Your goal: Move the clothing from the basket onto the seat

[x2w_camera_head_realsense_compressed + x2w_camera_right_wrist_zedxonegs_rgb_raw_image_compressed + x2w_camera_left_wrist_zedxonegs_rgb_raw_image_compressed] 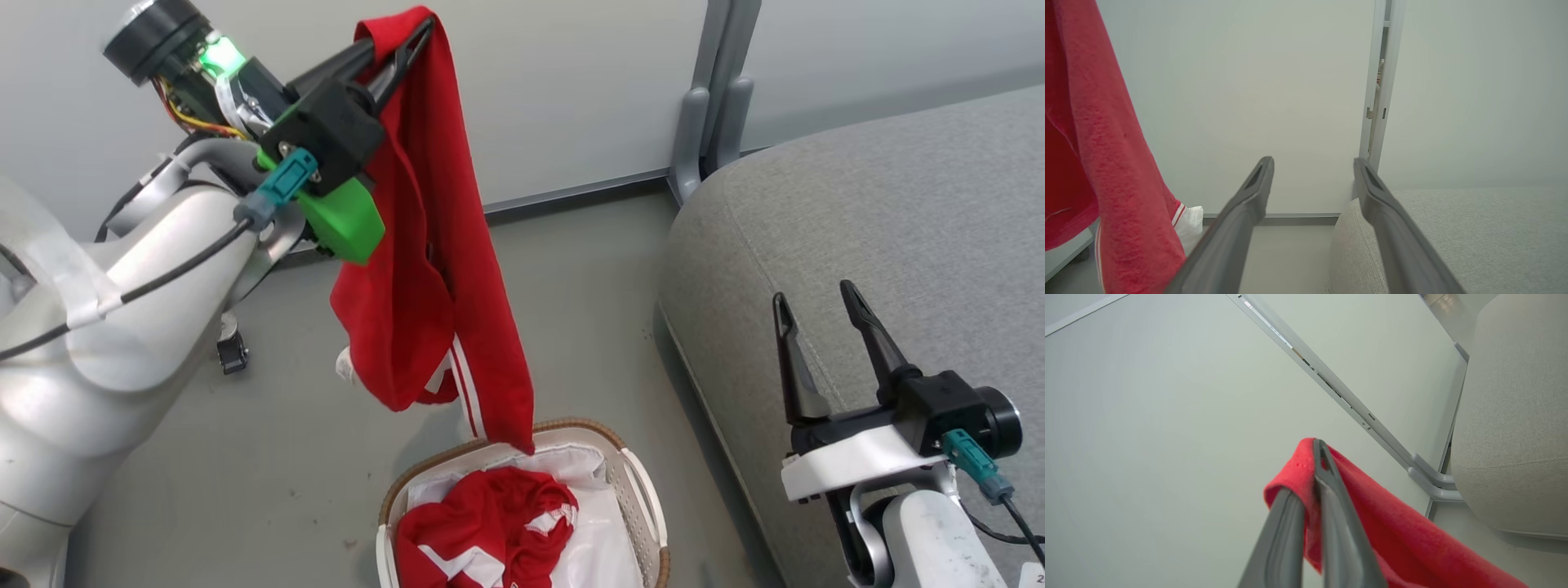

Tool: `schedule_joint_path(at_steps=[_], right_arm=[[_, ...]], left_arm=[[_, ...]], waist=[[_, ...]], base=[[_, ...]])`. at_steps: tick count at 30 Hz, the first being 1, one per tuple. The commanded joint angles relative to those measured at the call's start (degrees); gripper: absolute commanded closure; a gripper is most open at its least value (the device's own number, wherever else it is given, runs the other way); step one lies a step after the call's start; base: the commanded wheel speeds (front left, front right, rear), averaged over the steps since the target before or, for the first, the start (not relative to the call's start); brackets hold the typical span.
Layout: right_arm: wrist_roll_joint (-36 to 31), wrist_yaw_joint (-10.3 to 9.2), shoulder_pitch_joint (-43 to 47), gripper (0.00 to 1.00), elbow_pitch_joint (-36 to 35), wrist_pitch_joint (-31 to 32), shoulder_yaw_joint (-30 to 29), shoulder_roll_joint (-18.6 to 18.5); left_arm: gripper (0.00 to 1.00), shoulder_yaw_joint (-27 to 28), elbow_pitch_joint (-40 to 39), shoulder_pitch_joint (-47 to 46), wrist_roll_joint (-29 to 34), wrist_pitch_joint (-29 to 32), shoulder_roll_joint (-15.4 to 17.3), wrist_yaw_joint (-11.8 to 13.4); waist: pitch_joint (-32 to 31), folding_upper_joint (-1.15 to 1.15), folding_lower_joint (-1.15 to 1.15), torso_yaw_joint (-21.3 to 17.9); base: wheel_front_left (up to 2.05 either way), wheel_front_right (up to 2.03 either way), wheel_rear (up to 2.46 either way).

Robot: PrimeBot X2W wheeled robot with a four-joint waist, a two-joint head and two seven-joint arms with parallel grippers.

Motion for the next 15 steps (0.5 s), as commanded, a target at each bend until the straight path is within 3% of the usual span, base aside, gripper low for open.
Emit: schedule_joint_path(at_steps=[1,15], right_arm=[[0.48,-0.06,0.56,0.0,0.2,-0.28,0.59,-0.18],[1.02,-0.07,-7.98,0.0,2.17,-0.28,14.94,-0.2]], left_arm=[[1.0,0.33,0.79,-1.37,-0.5,0.84,-0.21,0.19],[1.0,-2.57,2.53,-7.15,-2.31,3.67,-4.62,-0.51]], waist=[[-0.75,0.28,0.01,-0.58],[-1.49,0.28,0.01,0.22]], base=[[0.0,0.0,0.0],[0.0,0.0,0.0]])
